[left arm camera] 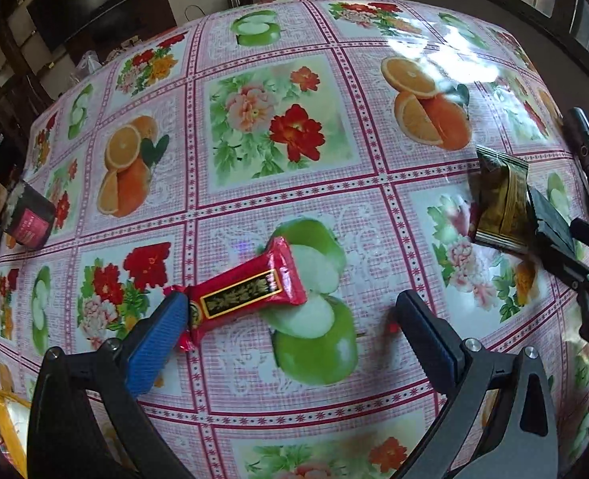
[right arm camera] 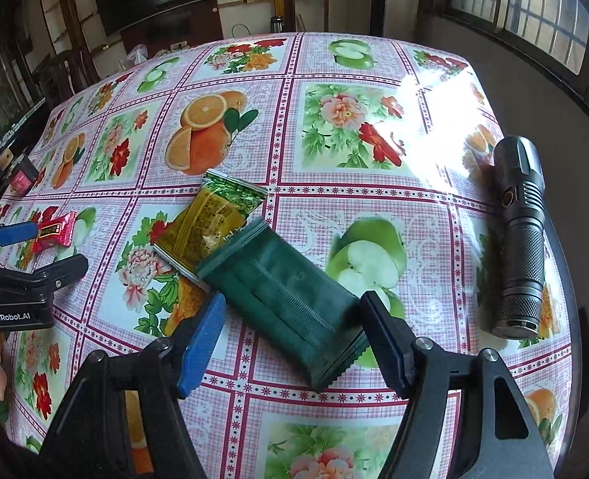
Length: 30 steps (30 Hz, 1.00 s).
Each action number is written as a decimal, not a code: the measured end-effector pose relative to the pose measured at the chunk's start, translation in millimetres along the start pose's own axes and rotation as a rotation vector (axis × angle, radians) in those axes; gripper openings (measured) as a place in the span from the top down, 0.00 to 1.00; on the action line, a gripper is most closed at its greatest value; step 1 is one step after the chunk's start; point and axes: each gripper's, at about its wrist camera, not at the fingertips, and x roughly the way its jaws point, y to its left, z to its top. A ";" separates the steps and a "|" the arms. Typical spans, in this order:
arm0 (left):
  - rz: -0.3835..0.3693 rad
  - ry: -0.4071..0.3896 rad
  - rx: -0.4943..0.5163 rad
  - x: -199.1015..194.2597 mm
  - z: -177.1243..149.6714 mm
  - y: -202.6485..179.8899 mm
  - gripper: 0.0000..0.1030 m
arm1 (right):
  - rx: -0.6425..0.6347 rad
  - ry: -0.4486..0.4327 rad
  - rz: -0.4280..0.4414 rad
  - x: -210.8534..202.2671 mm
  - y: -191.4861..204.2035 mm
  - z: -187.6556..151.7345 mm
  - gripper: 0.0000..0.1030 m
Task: Organize snacks
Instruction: 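Grasp the red candy bar with left tool while right tool grasps the dark green packet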
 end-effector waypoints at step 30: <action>-0.121 -0.013 0.091 -26.8 -12.9 -24.0 0.27 | 0.010 -0.022 0.052 0.9 -2.1 2.6 0.38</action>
